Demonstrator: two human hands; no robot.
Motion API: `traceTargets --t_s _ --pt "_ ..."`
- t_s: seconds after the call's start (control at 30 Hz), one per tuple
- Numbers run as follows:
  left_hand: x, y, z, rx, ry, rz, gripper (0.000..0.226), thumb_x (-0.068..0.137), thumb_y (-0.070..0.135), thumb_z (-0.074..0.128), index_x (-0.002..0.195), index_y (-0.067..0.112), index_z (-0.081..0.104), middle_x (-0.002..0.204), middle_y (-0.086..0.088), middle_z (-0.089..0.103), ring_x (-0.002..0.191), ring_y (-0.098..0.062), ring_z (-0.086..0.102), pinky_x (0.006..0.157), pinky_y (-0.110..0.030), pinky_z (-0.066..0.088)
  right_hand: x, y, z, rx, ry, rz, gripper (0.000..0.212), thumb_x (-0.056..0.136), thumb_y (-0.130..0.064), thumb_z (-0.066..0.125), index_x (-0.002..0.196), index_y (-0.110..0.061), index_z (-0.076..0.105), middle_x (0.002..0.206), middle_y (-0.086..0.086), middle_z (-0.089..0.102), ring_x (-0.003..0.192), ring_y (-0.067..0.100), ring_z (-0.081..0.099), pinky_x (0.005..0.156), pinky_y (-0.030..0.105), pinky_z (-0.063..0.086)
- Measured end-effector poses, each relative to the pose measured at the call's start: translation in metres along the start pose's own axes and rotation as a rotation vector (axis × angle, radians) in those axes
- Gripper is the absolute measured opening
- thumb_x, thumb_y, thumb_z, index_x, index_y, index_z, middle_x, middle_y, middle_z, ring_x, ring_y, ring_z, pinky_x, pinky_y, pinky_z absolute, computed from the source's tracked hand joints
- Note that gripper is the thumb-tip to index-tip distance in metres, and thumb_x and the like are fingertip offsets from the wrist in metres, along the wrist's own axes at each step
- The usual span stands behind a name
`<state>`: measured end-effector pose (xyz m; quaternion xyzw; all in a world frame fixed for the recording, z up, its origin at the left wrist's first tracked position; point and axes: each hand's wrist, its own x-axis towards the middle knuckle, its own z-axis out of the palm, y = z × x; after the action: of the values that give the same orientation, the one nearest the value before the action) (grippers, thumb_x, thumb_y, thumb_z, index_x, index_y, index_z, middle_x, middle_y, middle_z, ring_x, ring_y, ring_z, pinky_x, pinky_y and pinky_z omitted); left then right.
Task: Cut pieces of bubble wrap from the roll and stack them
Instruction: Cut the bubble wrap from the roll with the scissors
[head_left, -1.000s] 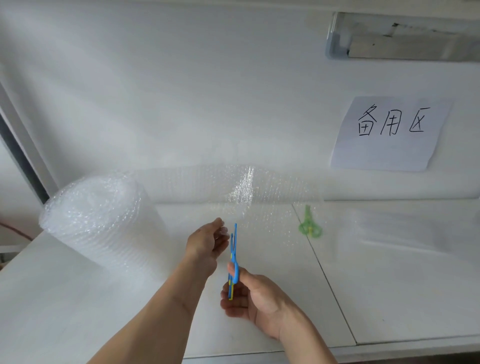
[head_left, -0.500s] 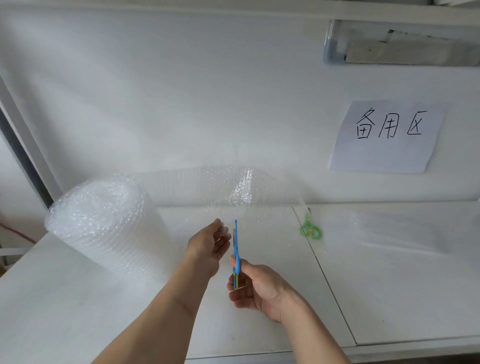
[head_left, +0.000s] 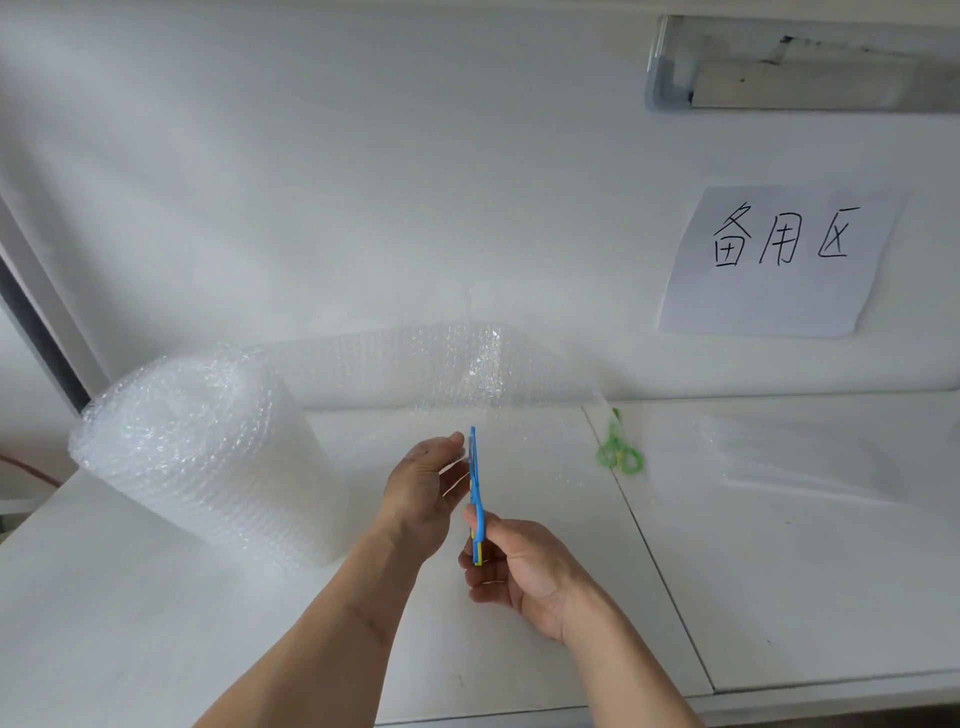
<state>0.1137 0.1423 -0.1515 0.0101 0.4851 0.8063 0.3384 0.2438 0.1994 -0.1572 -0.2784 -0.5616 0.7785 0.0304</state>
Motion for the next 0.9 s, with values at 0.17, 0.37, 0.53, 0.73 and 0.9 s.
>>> traceTargets --t_s 0.17,0.37,0.53,0.73,0.9 --pt "-0.001 -0.0001 0.0005 0.087 0.03 0.055 0.011 0.089 0.01 0.067 0.082 0.008 0.059 0.073 -0.007 0.059 0.072 -0.02 0.058 0.07 -0.03 0.051 0.003 -0.0031 -0.0017 -0.003 0.01 0.008 0.042 0.08 -0.051 0.07 0.075 -0.009 0.064 0.075 0.011 0.064 0.057 0.019 0.059 0.055 0.031 0.051" --pt "-0.0026 0.0017 0.0007 0.085 0.027 0.06 0.009 0.091 0.01 0.064 0.085 0.006 0.059 0.072 -0.007 0.064 0.069 -0.021 0.062 0.071 -0.031 0.052 0.0038 -0.0073 -0.0036 -0.022 0.0 -0.004 0.041 0.082 -0.049 0.068 0.075 -0.009 0.063 0.075 0.01 0.062 0.054 0.017 0.055 0.052 0.03 0.05" --pt "-0.0017 0.0007 0.0018 0.064 0.014 0.064 0.007 0.092 0.009 0.062 0.092 0.003 0.059 0.074 -0.009 0.067 0.071 -0.022 0.064 0.072 -0.031 0.055 0.0036 -0.0076 -0.0036 -0.041 0.01 -0.033 0.037 0.083 -0.046 0.068 0.076 -0.01 0.063 0.073 0.009 0.062 0.05 0.014 0.05 0.047 0.029 0.048" --pt "-0.0005 -0.0002 0.0008 0.057 0.017 0.066 0.007 0.092 0.008 0.062 0.093 0.002 0.059 0.077 -0.011 0.068 0.072 -0.022 0.064 0.068 -0.03 0.055 0.0039 -0.0079 -0.0047 -0.044 0.013 -0.038 0.035 0.082 -0.047 0.069 0.073 -0.013 0.066 0.074 0.009 0.064 0.05 0.015 0.048 0.048 0.03 0.048" --pt "-0.0017 -0.0006 0.0 0.046 0.003 0.061 0.01 0.09 0.01 0.064 0.093 0.003 0.058 0.075 -0.009 0.066 0.069 -0.02 0.063 0.064 -0.028 0.054 0.0033 -0.0083 -0.0033 -0.061 0.005 -0.039 0.035 0.081 -0.048 0.07 0.071 -0.015 0.067 0.073 0.008 0.064 0.049 0.014 0.046 0.048 0.029 0.048"
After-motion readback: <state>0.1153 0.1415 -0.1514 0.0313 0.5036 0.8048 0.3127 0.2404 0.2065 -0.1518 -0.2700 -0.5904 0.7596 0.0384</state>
